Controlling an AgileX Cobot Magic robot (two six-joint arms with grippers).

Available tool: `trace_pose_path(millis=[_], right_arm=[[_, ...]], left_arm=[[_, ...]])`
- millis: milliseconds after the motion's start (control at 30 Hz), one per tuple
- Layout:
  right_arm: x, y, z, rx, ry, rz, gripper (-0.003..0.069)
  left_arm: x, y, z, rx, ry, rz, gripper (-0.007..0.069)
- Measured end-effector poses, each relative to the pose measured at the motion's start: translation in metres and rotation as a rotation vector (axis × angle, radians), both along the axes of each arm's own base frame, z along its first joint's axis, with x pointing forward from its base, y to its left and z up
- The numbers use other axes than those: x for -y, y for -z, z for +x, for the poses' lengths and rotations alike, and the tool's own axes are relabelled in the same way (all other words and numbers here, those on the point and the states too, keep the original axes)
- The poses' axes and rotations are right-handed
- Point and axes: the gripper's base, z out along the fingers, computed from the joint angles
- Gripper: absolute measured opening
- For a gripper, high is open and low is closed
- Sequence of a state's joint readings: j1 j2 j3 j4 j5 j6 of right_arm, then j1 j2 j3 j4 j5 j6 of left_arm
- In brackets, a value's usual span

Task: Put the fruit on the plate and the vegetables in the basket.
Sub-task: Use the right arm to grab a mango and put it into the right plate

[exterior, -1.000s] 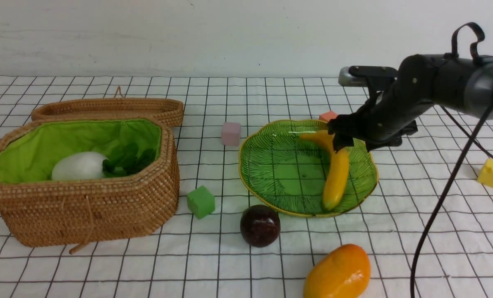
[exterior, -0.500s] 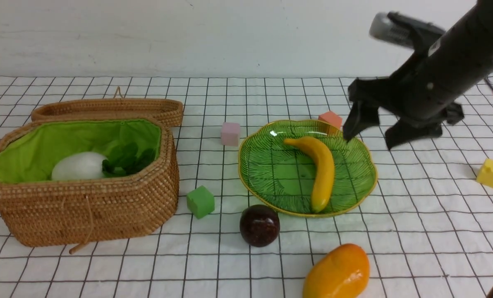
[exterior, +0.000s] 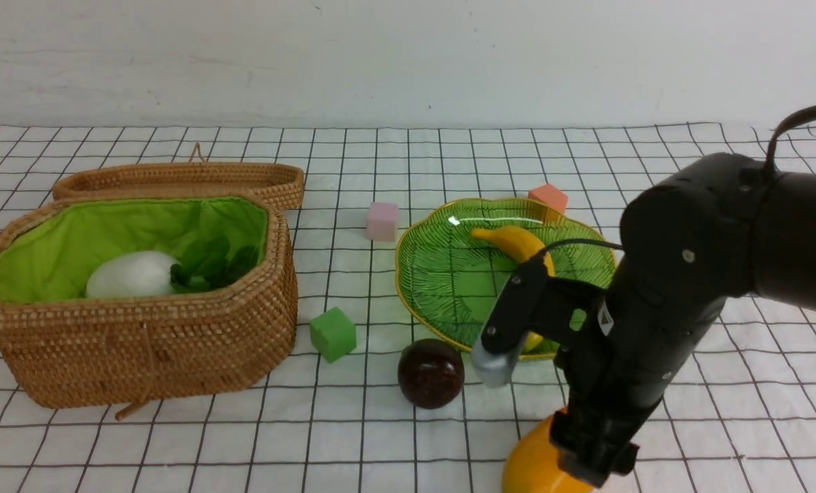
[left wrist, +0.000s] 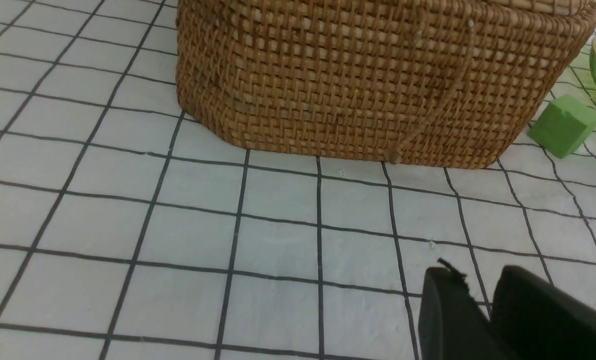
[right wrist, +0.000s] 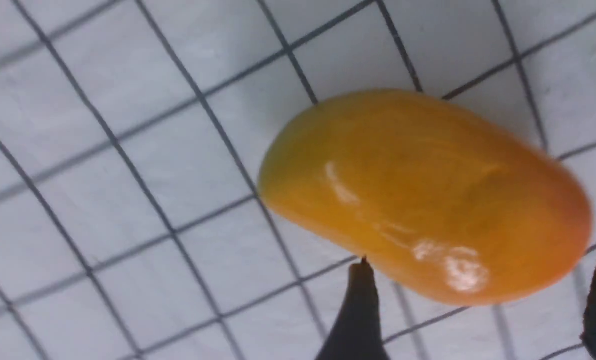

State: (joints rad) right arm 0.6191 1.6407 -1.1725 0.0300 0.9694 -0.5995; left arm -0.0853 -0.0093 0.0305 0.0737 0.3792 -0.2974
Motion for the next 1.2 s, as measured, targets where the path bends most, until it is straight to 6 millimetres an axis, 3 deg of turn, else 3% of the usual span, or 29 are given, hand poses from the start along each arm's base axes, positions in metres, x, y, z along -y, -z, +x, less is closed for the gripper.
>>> trace_pose_path(millis=[67,200,933,1200], right_arm=[[0.0,-0.001,0.005,0.068,-0.158,-0.016,0.0571],[0.0,0.002,0.01,0.106,-0.287,-0.032,0.0571],[-0.002,0.003,0.008,0.101,-0.371,-0.027,0.0571],[-0.002,0.024,0.007,0.092,-0.415,-0.033,0.0589]], left_arm=[[0.0,0.0,0.0,0.0,0.0,0.0,0.0144],[0.0,0.0,0.0,0.0,0.0,0.0,0.0148],[0.0,0.0,0.0,0.0,0.0,0.0,0.017],[0.0,0.0,0.0,0.0,0.0,0.0,0.0175]])
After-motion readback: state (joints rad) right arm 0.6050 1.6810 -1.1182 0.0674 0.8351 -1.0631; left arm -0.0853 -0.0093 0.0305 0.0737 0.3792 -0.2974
